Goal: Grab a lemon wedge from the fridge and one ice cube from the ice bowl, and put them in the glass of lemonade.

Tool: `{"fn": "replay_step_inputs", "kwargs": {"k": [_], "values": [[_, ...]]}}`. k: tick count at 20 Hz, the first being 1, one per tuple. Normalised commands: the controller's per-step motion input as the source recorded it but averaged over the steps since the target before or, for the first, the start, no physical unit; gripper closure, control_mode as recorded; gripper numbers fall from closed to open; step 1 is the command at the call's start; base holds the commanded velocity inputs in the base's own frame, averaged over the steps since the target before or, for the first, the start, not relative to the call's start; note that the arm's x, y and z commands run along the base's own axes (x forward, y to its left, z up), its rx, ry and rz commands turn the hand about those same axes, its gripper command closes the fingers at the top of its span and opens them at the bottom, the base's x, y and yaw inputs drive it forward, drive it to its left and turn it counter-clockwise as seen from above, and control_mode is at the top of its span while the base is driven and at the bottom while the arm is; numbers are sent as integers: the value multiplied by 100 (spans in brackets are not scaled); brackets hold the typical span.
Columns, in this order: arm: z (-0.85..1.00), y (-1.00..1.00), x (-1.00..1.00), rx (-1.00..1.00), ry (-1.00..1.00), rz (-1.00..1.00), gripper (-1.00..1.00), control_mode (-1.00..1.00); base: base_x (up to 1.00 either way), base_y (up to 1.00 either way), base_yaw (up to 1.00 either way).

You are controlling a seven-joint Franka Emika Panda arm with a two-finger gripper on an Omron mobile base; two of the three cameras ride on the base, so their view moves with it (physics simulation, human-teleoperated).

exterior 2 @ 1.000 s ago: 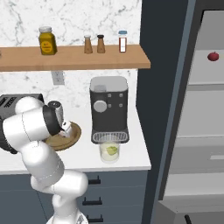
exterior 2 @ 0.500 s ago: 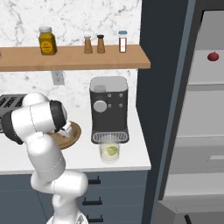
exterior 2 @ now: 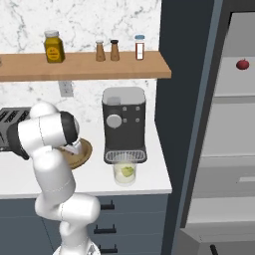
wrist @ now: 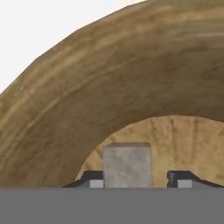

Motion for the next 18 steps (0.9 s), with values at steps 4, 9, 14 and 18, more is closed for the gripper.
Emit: {"fn": "replay_step_inputs", "kwargs": {"k": [4, 9, 14, 18], "values": [[-19, 17, 1, 0, 1, 0, 100, -100, 0, 0, 0], [-13, 4, 0, 0, 0, 0, 100, -100, 0, 0, 0], [7, 0, -22, 0, -1, 0, 100, -100, 0, 0, 0], [29, 0, -44, 0, -2, 0, 100, -100, 0, 0, 0]]}}
